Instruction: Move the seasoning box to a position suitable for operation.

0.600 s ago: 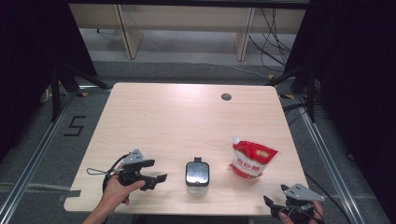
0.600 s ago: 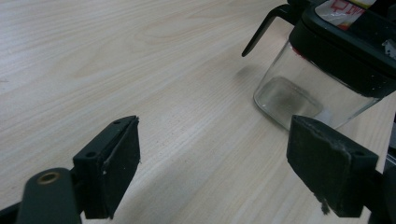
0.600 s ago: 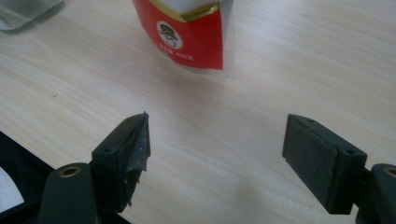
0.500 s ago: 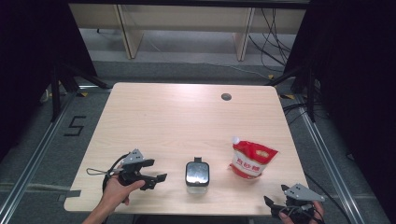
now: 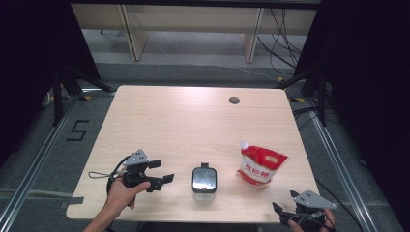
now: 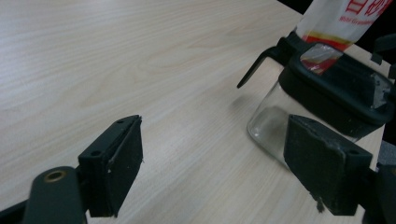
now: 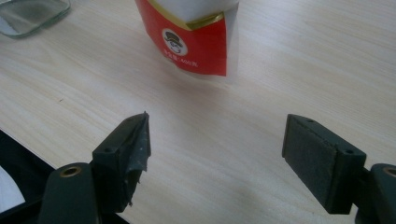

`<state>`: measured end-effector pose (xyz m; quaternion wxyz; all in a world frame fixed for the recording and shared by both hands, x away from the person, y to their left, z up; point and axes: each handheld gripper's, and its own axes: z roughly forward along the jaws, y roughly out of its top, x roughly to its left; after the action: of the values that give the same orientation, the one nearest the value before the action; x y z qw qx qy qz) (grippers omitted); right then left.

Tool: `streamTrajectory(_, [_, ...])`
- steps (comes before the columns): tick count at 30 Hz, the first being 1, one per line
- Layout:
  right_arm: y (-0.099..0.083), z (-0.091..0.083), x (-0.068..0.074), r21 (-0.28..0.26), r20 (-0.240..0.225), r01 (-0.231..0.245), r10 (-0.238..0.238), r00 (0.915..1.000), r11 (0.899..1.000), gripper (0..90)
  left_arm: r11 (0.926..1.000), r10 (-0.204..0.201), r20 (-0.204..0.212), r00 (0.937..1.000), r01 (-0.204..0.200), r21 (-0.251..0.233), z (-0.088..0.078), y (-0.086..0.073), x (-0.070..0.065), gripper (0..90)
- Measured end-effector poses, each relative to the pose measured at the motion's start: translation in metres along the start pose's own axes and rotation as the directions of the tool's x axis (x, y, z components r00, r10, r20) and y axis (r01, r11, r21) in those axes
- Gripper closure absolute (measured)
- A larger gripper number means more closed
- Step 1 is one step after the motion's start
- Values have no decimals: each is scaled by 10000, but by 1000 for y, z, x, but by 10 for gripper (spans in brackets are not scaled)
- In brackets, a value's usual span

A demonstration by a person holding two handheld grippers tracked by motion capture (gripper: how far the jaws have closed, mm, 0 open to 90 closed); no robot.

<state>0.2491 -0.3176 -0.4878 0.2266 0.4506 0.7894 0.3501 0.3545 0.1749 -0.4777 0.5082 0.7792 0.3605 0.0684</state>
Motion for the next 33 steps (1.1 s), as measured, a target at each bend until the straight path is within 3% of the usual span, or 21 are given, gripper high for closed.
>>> streamTrajectory(3, [0,-1,0,-2,110,94,-94,9999,10000,248,9998,163,19,9999,-162,-60,-1,8,-3,211])
streamTrajectory(6, [0,0,3,79,-106,-220,221,9997,9997,248,9986,506,141,9986,-503,-181,-2,17,-7,303])
streamTrajectory(7, [0,1,2,86,-199,-50,51,9998,10000,248,9975,626,370,9974,-613,-358,-2,23,-10,340])
streamTrajectory(10, [0,1,3,57,-2,-26,26,10000,10000,249,9955,813,468,9956,-787,-534,-2,30,-13,404])
streamTrajectory(11, [1,2,3,65,-210,-76,78,9997,10000,249,9932,1045,515,9932,-1016,-563,-1,36,-16,489])
streamTrajectory(13, [1,1,5,-8,-76,-85,85,9999,10000,249,9912,1145,595,9916,-1100,-737,1,40,-18,562])
streamTrajectory(14, [1,0,7,61,3,-297,297,9996,9995,249,9882,1397,482,9890,-1362,-693,2,43,-19,616])
streamTrajectory(15, [1,1,7,60,-18,-272,272,9996,9996,249,9877,1464,422,9883,-1437,-609,4,46,-21,648])
streamTrajectory(16, [1,2,3,-21,-68,97,-97,9999,10000,249,9841,1704,542,9839,-1671,-601,7,48,-23,692])
streamTrajectory(18, [1,2,3,-9,-191,-16,16,9998,10000,249,9835,1749,479,9834,-1722,-545,9,50,-26,764])
streamTrajectory(20, [1,0,4,0,-73,-132,132,9999,9999,250,9753,2173,639,9740,-2140,-547,16,54,-31,803])
streamTrajectory(21, [1,0,4,13,-69,-176,176,9998,9998,251,9739,2246,587,9727,-2220,-477,17,55,-34,828])
streamTrajectory(23, [1,1,3,-57,-12,-8,8,10000,10000,250,9667,2549,800,9637,-2518,-463,24,59,-40,860])
streamTrajectory(24, [1,2,3,-115,-239,85,-88,9997,9999,251,9617,2738,817,9583,-2716,-368,27,61,-44,883])
streamTrajectory(25, [1,2,3,-122,-105,171,-172,9998,9998,250,9555,2951,948,9508,-2938,-273,33,65,-49,888])
streamTrajectory(26, [1,2,3,-122,-105,171,-172,9998,9998,250,9555,2951,948,9508,-2938,-273,33,65,-49,889])
streamTrajectory(27, [1,3,4,-28,-186,117,-118,9998,9999,250,9454,3231,1655,9318,-3255,-133,43,71,-53,889])
streamTrajectory(28, [1,2,7,39,-165,-118,119,9998,9999,251,9423,3311,1710,9280,-3347,-82,47,74,-56,889])
streamTrajectory(31, [2,2,5,-62,-153,210,-211,9997,9998,250,9330,3519,1871,9172,-3598,92,61,79,-62,889])
streamTrajectory(32, [2,2,5,14,-217,135,-135,9997,9999,250,9321,3522,1847,9175,-3617,193,64,80,-64,889])
streamTrajectory(33, [1,2,5,2,-232,149,-149,9996,9999,250,9348,3459,1503,9262,-3539,291,67,80,-66,888])
